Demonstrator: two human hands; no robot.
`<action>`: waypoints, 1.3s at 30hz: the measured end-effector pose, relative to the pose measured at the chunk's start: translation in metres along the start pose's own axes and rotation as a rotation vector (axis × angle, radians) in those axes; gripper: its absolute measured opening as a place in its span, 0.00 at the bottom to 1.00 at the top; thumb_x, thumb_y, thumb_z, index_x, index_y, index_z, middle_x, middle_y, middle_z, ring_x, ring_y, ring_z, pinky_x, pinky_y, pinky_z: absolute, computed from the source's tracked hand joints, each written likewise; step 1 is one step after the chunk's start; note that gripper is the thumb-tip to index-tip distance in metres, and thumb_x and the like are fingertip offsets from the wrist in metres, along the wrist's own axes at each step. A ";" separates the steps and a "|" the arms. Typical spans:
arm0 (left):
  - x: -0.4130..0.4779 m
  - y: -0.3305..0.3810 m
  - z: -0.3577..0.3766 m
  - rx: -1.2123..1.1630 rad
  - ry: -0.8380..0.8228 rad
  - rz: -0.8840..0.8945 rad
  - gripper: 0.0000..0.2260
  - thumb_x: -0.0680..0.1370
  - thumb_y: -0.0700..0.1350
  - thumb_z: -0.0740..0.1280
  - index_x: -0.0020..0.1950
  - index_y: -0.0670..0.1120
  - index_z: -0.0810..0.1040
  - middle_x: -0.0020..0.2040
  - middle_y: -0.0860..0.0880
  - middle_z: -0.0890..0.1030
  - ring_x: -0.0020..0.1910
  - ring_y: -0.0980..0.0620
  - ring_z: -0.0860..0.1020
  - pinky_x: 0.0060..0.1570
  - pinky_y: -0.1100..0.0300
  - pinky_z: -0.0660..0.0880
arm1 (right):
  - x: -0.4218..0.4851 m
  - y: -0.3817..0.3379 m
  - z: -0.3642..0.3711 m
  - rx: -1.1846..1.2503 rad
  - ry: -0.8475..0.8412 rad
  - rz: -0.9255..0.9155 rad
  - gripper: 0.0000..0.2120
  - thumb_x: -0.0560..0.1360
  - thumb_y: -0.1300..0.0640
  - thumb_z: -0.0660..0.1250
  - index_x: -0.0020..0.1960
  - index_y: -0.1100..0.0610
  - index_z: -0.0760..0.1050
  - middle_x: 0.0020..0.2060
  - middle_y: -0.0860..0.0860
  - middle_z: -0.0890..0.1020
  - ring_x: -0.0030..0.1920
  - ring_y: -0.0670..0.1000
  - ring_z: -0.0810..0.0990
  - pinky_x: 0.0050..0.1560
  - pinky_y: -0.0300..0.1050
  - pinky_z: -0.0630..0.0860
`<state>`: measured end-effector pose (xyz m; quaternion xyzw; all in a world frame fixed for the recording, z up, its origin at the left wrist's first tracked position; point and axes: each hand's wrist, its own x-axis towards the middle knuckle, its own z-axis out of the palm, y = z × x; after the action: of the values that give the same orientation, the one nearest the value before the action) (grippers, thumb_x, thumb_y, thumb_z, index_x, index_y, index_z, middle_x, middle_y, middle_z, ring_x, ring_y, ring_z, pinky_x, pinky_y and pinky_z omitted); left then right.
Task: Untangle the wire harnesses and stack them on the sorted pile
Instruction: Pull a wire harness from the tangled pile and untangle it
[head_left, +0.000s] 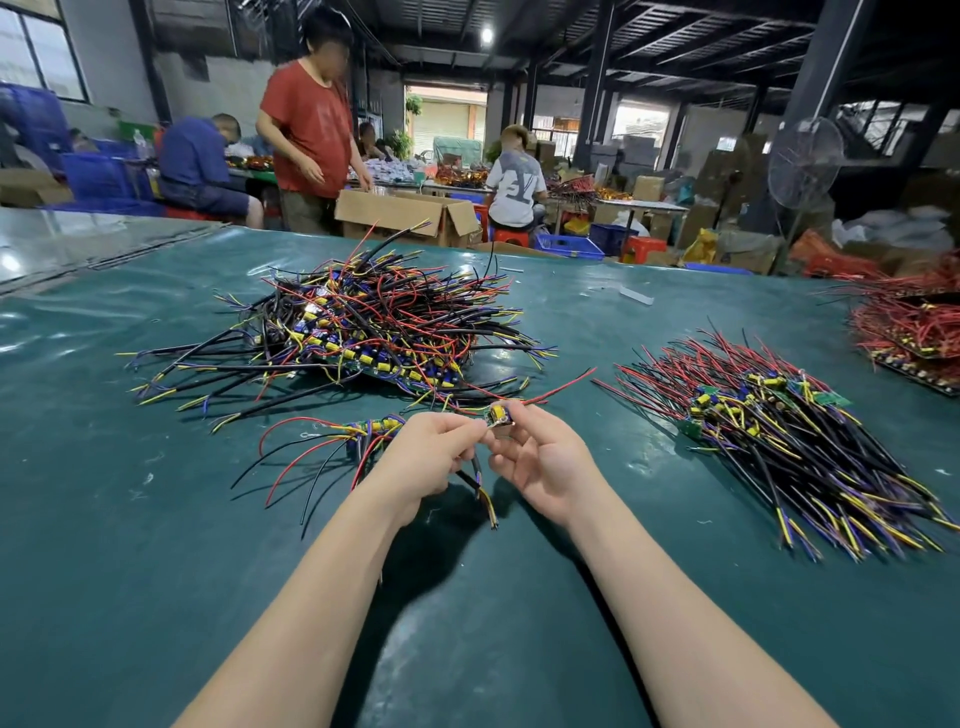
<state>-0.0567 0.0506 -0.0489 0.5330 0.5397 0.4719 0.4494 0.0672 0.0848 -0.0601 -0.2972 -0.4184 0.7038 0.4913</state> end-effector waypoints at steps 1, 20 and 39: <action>0.000 0.000 0.001 0.020 0.023 0.022 0.14 0.79 0.43 0.61 0.34 0.47 0.77 0.20 0.57 0.67 0.18 0.61 0.60 0.19 0.71 0.55 | 0.001 0.001 0.001 -0.044 -0.004 -0.041 0.08 0.78 0.61 0.59 0.41 0.57 0.71 0.25 0.49 0.80 0.25 0.44 0.77 0.26 0.34 0.72; -0.002 0.002 0.000 -0.229 -0.069 -0.056 0.09 0.77 0.37 0.65 0.36 0.42 0.75 0.24 0.51 0.78 0.21 0.60 0.74 0.21 0.70 0.70 | 0.004 0.001 -0.006 -0.257 0.024 -0.196 0.10 0.75 0.68 0.62 0.36 0.61 0.71 0.20 0.46 0.72 0.20 0.43 0.68 0.23 0.33 0.67; -0.002 0.001 0.017 -0.222 0.092 -0.020 0.12 0.78 0.35 0.62 0.35 0.40 0.77 0.24 0.51 0.77 0.22 0.60 0.74 0.25 0.68 0.75 | 0.007 0.014 0.005 -0.121 0.170 -0.062 0.15 0.77 0.57 0.63 0.33 0.62 0.71 0.21 0.51 0.73 0.19 0.46 0.69 0.23 0.36 0.67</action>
<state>-0.0399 0.0488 -0.0509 0.4522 0.5094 0.5483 0.4851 0.0544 0.0872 -0.0700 -0.3719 -0.4259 0.6337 0.5279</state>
